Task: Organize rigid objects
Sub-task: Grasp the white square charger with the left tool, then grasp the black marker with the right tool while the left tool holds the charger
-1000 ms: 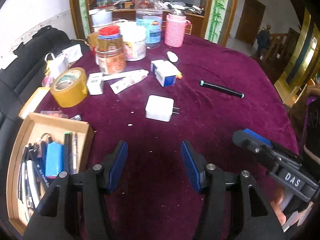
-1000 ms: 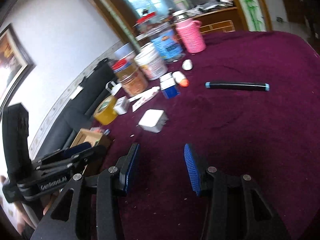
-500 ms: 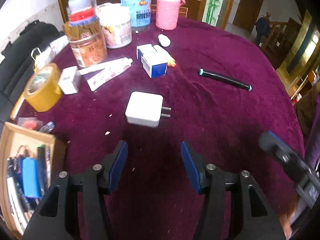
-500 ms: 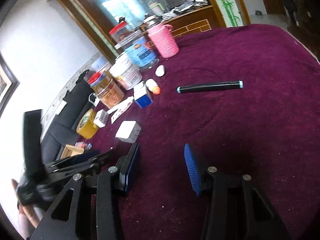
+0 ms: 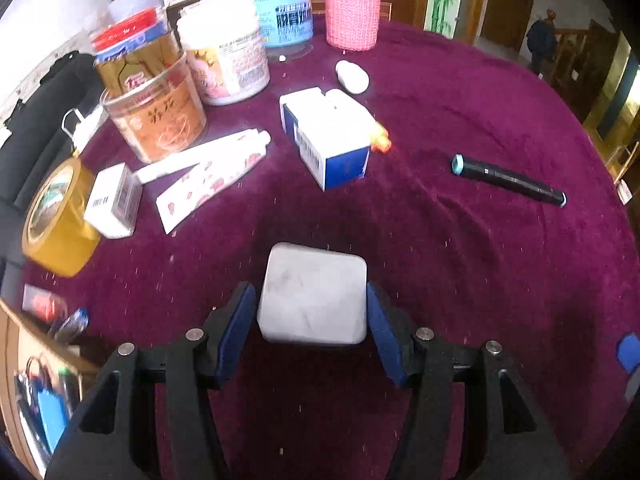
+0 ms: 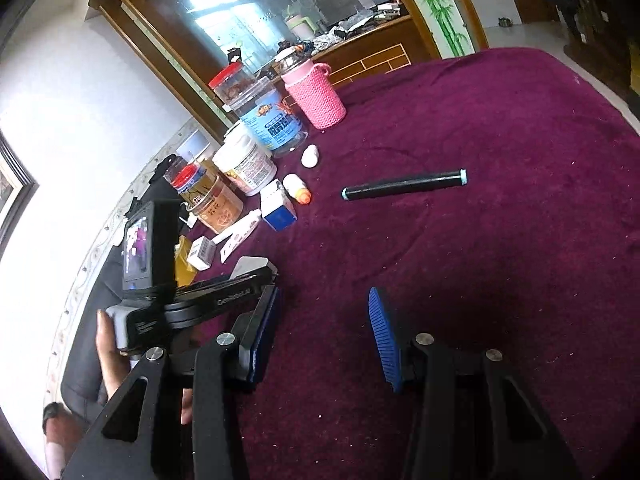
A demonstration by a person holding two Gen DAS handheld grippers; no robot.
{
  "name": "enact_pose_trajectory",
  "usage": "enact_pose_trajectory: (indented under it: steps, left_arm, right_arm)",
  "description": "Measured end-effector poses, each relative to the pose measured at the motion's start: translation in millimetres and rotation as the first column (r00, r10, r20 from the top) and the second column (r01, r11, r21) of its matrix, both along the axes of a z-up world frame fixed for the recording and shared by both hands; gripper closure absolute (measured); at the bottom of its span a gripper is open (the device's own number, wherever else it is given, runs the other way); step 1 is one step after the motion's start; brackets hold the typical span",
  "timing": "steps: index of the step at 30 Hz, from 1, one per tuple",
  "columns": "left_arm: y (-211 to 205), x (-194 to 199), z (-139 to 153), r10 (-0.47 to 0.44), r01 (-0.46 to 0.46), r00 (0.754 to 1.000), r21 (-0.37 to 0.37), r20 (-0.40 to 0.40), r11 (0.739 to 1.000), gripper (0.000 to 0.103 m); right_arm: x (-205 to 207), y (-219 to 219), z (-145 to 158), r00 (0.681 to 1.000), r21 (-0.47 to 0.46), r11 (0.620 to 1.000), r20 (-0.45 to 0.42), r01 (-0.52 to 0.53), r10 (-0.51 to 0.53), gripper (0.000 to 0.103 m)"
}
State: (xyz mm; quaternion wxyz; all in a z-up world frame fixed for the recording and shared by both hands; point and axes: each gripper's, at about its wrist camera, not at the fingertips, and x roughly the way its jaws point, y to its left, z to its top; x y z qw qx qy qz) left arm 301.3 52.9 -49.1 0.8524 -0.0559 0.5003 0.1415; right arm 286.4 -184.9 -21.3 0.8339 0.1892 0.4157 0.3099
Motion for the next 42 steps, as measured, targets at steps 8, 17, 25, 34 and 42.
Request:
enact_pose_trajectory:
  steps: [8, 17, 25, 34, 42]
  left_arm:
    - [-4.4, -16.0, 0.7, 0.017, -0.017, 1.0, -0.011, 0.02, 1.0, 0.052]
    - [0.4, -125.1, 26.9, 0.045, -0.026, 0.996, -0.24, 0.077, 0.97, 0.052]
    - [3.9, -180.9, 14.9, 0.056, -0.032, 0.997, -0.34, 0.061, 0.94, 0.052]
    - [6.9, -182.3, 1.2, 0.014, 0.01, 0.999, -0.427, 0.051, 0.904, 0.052]
    - [6.2, -184.8, 0.9, -0.022, 0.046, 0.998, -0.43, 0.061, 0.901, 0.052]
  right_arm:
    - [-0.6, 4.1, -3.2, 1.0, -0.01, 1.0, -0.009, -0.011, 0.011, 0.062]
    - [-5.6, 20.9, -6.3, 0.996, -0.034, 0.996, -0.001, -0.085, 0.085, 0.062]
    - [7.1, 41.9, 8.5, 0.977, -0.152, 0.966, -0.071, -0.208, 0.2, 0.062]
    - [128.3, 48.3, -2.5, 0.984, -0.33, 0.927, -0.07, -0.179, 0.165, 0.062]
    - [194.8, 36.6, -50.2, 0.972, -0.159, 0.973, -0.193, -0.168, 0.136, 0.062]
